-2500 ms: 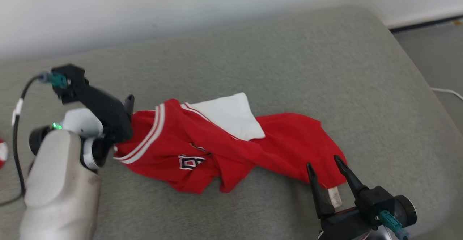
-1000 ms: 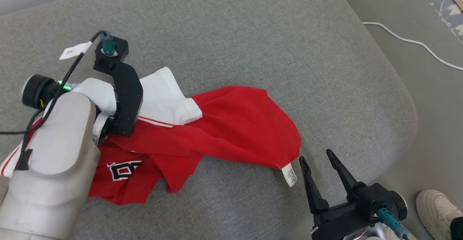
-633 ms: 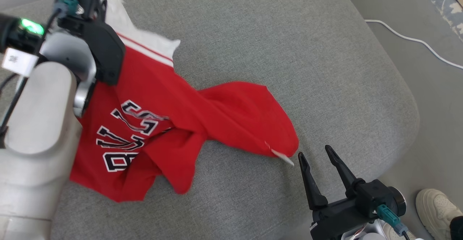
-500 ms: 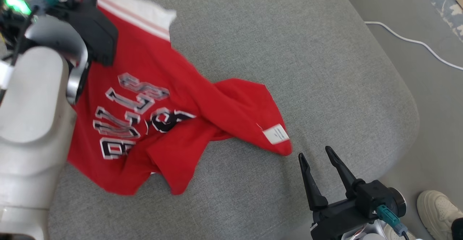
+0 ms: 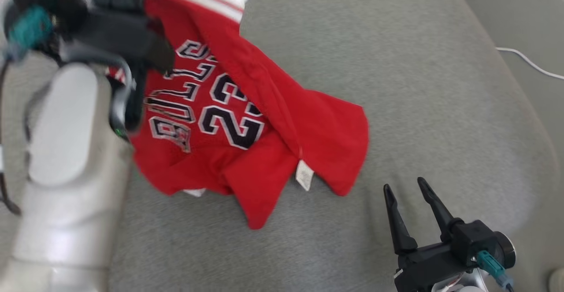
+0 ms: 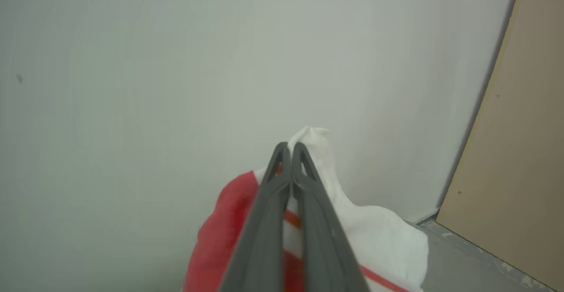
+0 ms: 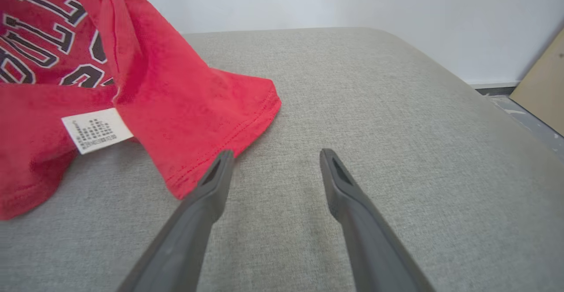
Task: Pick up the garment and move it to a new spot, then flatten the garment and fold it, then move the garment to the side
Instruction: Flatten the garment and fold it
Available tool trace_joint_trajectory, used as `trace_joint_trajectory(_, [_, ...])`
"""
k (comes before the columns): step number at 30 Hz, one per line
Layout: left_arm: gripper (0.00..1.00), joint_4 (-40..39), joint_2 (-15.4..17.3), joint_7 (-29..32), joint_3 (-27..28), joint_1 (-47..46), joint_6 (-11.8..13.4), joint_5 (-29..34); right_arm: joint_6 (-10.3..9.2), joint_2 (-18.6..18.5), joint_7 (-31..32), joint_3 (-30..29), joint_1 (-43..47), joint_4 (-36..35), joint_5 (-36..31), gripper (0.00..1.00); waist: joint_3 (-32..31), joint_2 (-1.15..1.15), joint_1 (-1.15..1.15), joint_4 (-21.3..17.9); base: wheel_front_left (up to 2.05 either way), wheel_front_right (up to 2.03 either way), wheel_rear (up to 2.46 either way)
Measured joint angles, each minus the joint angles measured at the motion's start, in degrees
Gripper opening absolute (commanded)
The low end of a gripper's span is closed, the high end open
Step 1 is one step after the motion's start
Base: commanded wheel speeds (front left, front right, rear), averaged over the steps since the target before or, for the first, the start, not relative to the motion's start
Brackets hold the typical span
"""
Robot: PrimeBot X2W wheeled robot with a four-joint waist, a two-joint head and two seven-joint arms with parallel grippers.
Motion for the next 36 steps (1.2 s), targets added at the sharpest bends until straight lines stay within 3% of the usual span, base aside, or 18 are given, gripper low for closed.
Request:
trace_joint_trajectory(13, [0.00,-24.1,-5.3,-0.4,10.4,39.2,0.7,-7.2,0.00,0.1,3.6,-0.5,3.1,-2.3,-1.5,1.00,-5.0,-0.01,0.00,11.0,0.00,0.00,0.00])
trace_joint_trajectory(20, [0.00,-26.6,-6.0,-0.4,9.5,52.3,1.6,-8.8,0.00,0.1,4.5,0.4,3.7,-2.2,-1.2,1.00,-9.4,-0.01,-0.01,13.9,0.00,0.00,0.00])
trace_joint_trajectory(26, [0.00,-31.8,-6.1,-0.4,9.3,58.1,4.4,-12.2,0.00,0.1,4.7,-0.8,4.3,-2.4,-1.2,1.00,-11.9,-0.01,-0.01,15.1,0.00,0.00,0.00])
trace_joint_trajectory(31, [0.00,-28.5,-6.1,-0.4,8.1,62.2,6.1,-11.6,0.00,0.0,4.8,-1.7,5.2,-2.3,-0.8,1.00,-13.3,-0.01,-0.01,15.5,0.00,0.00,0.00])
trace_joint_trajectory(32, [0.16,-27.4,-6.1,-0.4,7.7,62.4,6.1,-11.2,0.00,0.0,4.8,-1.8,5.4,-2.2,-0.8,1.00,-13.6,-0.01,-0.01,15.6,0.00,0.00,0.00])
trace_joint_trajectory(33, [0.98,-26.1,-6.1,-0.4,7.2,62.5,6.0,-10.5,0.00,0.0,4.9,-1.7,5.4,-2.1,-0.8,1.00,-13.8,-0.01,-0.01,15.6,0.00,0.00,0.00])
trace_joint_trajectory(36, [1.00,-23.6,-6.2,-0.4,6.8,63.1,6.1,-9.8,0.00,0.0,5.0,-1.5,5.5,-2.1,-0.6,1.00,-14.5,-0.01,-0.01,15.6,0.00,0.00,0.00])
